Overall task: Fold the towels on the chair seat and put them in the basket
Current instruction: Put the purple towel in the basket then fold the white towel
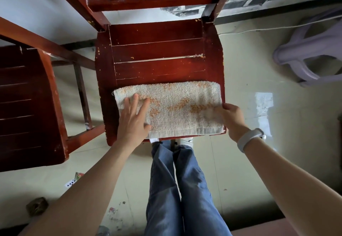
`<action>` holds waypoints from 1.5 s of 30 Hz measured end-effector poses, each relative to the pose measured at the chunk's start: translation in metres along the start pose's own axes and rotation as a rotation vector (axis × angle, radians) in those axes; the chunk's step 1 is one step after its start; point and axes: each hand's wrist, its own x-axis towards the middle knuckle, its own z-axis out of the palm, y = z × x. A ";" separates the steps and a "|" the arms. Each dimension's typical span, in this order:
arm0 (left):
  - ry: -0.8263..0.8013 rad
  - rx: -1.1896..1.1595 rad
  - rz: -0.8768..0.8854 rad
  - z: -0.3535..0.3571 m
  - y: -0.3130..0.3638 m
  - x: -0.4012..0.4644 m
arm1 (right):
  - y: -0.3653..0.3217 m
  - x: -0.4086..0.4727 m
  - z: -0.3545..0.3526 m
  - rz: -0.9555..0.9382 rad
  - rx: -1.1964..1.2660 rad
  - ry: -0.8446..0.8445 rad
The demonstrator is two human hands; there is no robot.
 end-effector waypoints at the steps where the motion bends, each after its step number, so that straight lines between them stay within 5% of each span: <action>1: 0.011 -0.043 -0.002 -0.002 -0.001 -0.001 | -0.005 -0.003 -0.002 -0.012 0.010 -0.030; 6: 0.259 -0.372 -0.044 -0.012 -0.005 -0.011 | -0.043 -0.037 0.014 -0.231 0.034 -0.174; 8: 0.318 -0.677 -0.215 -0.015 -0.009 -0.018 | -0.061 -0.058 0.032 -0.317 0.008 -0.269; 12: 0.024 -1.642 -0.595 -0.019 -0.024 -0.033 | -0.083 -0.092 0.087 -0.338 -0.059 -0.552; 15: -0.005 -1.874 -0.705 -0.012 -0.032 -0.041 | -0.086 -0.100 0.119 -0.329 -0.117 -0.698; 18: 0.065 -1.781 -0.773 -0.003 -0.034 -0.041 | -0.084 -0.087 0.130 -0.534 -0.398 -0.437; 21: 0.155 -1.254 -0.624 0.003 -0.032 -0.041 | -0.090 -0.059 0.130 -0.770 -0.687 -0.168; 23: 0.259 -0.977 -0.581 0.006 -0.030 -0.041 | -0.097 -0.040 0.135 -0.806 -0.877 -0.164; 26: 0.318 -0.972 -0.563 0.010 -0.027 -0.042 | -0.105 -0.022 0.142 -0.771 -1.115 -0.274; 33: 0.300 -1.057 -0.637 0.019 -0.023 -0.052 | -0.106 -0.021 0.151 -0.921 -1.045 -0.283; 37: 0.226 -0.847 -0.675 0.027 -0.032 -0.049 | -0.103 -0.020 0.162 -0.914 -1.042 -0.255; 42: 0.434 -0.737 -0.563 0.015 -0.036 -0.041 | -0.100 -0.021 0.163 -0.973 -1.041 -0.267; 45: 0.429 -0.744 -0.504 0.009 -0.037 -0.034 | -0.099 -0.022 0.163 -1.049 -1.040 -0.244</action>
